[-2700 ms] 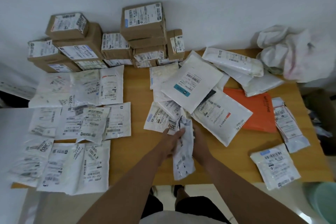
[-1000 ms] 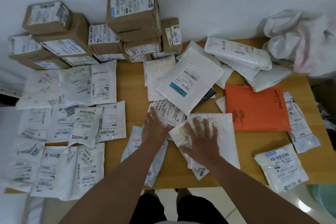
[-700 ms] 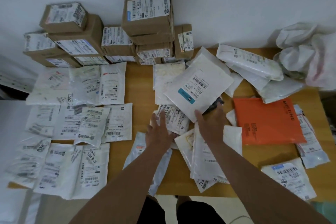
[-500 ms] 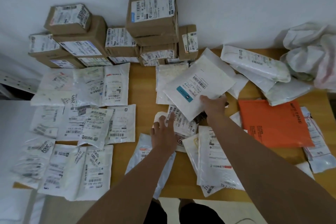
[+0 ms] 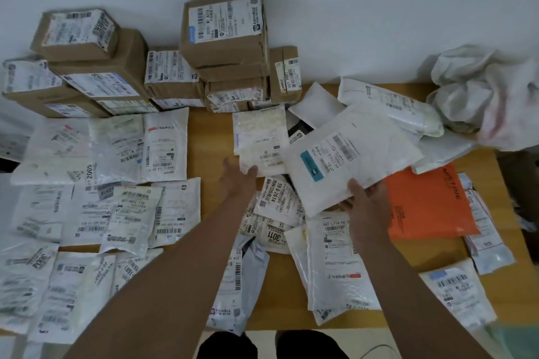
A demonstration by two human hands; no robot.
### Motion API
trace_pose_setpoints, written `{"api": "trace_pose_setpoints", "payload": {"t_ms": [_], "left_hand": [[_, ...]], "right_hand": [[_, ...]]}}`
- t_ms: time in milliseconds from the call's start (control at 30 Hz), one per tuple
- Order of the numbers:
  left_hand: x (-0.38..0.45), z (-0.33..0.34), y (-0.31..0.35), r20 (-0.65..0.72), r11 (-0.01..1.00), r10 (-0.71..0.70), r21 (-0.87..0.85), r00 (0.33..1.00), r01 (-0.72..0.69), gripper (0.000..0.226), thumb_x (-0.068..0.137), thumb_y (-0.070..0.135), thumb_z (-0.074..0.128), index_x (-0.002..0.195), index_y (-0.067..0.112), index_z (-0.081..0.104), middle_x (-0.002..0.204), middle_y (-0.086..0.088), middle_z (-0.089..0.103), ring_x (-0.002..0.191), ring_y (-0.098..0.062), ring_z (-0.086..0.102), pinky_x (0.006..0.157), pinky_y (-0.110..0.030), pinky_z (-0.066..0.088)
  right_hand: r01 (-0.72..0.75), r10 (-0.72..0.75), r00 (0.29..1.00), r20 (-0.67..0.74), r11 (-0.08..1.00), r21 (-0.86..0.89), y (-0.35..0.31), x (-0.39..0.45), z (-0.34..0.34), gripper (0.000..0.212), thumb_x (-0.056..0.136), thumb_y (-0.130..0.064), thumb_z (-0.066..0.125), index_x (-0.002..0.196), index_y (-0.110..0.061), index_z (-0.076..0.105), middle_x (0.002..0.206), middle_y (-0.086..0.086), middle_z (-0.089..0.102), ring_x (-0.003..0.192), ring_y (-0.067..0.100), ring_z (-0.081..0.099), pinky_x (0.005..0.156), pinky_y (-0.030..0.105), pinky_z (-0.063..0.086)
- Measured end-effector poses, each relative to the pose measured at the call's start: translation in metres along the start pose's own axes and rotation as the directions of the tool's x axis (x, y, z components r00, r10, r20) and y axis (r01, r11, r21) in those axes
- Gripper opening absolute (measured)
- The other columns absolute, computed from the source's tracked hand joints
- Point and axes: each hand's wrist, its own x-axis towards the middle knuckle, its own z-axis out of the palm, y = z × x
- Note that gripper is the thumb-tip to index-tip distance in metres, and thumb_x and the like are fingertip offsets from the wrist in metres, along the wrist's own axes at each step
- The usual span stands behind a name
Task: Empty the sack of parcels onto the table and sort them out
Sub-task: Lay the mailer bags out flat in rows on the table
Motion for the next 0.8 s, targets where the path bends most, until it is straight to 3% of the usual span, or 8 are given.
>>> {"api": "trace_pose_setpoints", "payload": {"t_ms": [200, 300, 367, 467, 567, 633, 733, 800], "left_hand": [[0.000, 0.001, 0.008, -0.082, 0.979, -0.094, -0.190, 0.992, 0.077, 0.035, 0.091, 0.002, 0.044, 0.125, 0.003, 0.054, 0.125, -0.015, 0.062, 0.107, -0.031, 0.060, 0.092, -0.039, 0.053], [-0.007, -0.020, -0.003, -0.242, 0.992, -0.110, -0.088, 0.964, 0.091, 0.041, 0.094, 0.007, 0.040, 0.133, 0.006, 0.051, 0.134, -0.014, 0.054, 0.110, -0.033, 0.059, 0.088, -0.036, 0.050], [-0.013, -0.035, -0.010, -0.312, 0.994, -0.106, -0.003, 0.944, 0.110, 0.045, 0.097, 0.011, 0.038, 0.142, 0.007, 0.043, 0.142, -0.015, 0.043, 0.118, -0.035, 0.053, 0.091, -0.039, 0.045], [-0.019, -0.051, -0.022, -0.326, 0.990, -0.108, 0.054, 0.939, 0.133, 0.045, 0.098, 0.015, 0.036, 0.143, 0.008, 0.038, 0.143, -0.014, 0.041, 0.122, -0.035, 0.048, 0.095, -0.044, 0.042], [-0.017, -0.057, -0.035, -0.269, 0.976, -0.083, 0.171, 0.960, 0.133, 0.044, 0.097, 0.020, 0.039, 0.139, 0.010, 0.041, 0.139, -0.014, 0.046, 0.121, -0.035, 0.049, 0.099, -0.047, 0.043], [-0.019, -0.056, -0.041, -0.193, 0.909, -0.062, 0.394, 0.979, 0.135, 0.052, 0.092, 0.025, 0.045, 0.141, 0.011, 0.035, 0.142, -0.016, 0.041, 0.125, -0.036, 0.042, 0.103, -0.048, 0.038], [-0.029, -0.051, -0.042, -0.072, 0.741, 0.202, 0.663, 0.977, -0.105, 0.070, 0.088, 0.032, 0.051, 0.149, 0.020, 0.020, 0.152, -0.013, 0.023, 0.137, -0.034, 0.025, 0.111, -0.048, 0.028], [-0.034, -0.043, -0.038, 0.127, 0.624, 0.407, 0.684, 0.905, -0.377, 0.069, 0.092, 0.036, 0.050, 0.152, 0.029, 0.018, 0.158, -0.007, 0.018, 0.143, -0.030, 0.018, 0.114, -0.046, 0.025]], "right_hand": [[-0.075, 0.057, 0.991, -0.118, 0.984, -0.158, 0.009, 0.023, 0.001, 0.046, 0.091, -0.003, 0.053, 0.134, -0.017, 0.045, 0.115, 0.005, 0.065, 0.096, 0.018, 0.065, 0.072, 0.032, 0.055], [-0.022, -0.057, 0.980, -0.193, 0.924, -0.382, 0.018, 0.030, -0.003, 0.062, 0.091, -0.005, 0.049, 0.149, -0.014, 0.025, 0.135, 0.014, 0.052, 0.117, 0.029, 0.055, 0.091, 0.039, 0.050], [0.083, -0.264, 0.947, -0.181, 0.748, -0.658, 0.023, 0.033, 0.001, 0.070, 0.090, -0.012, 0.054, 0.151, -0.009, 0.021, 0.146, 0.020, 0.038, 0.133, 0.037, 0.039, 0.110, 0.047, 0.035], [0.366, -0.490, 0.855, 0.173, 0.331, -0.869, 0.028, 0.024, 0.020, 0.062, 0.085, -0.025, 0.057, 0.141, -0.007, 0.038, 0.143, 0.021, 0.038, 0.133, 0.039, 0.034, 0.108, 0.054, 0.029], [0.573, -0.382, 0.776, 0.502, 0.094, -0.814, 0.037, 0.019, 0.051, 0.056, 0.084, -0.037, 0.047, 0.132, -0.009, 0.050, 0.138, 0.020, 0.047, 0.130, 0.040, 0.041, 0.102, 0.058, 0.040], [0.640, -0.214, 0.741, 0.636, -0.059, -0.766, 0.038, 0.022, 0.071, 0.060, 0.088, -0.041, 0.046, 0.140, -0.013, 0.042, 0.150, 0.016, 0.037, 0.141, 0.040, 0.030, 0.109, 0.060, 0.032], [0.618, 0.040, 0.775, 0.631, -0.256, -0.743, 0.036, 0.040, 0.089, 0.078, 0.091, -0.058, 0.046, 0.154, -0.027, 0.013, 0.164, 0.006, -0.003, 0.149, 0.040, -0.010, 0.116, 0.062, 0.002], [0.502, 0.045, 0.855, 0.516, -0.318, -0.804, 0.033, 0.050, 0.091, 0.083, 0.090, -0.066, 0.042, 0.154, -0.030, 0.004, 0.164, 0.007, -0.012, 0.146, 0.046, -0.015, 0.113, 0.066, 0.001]]}}
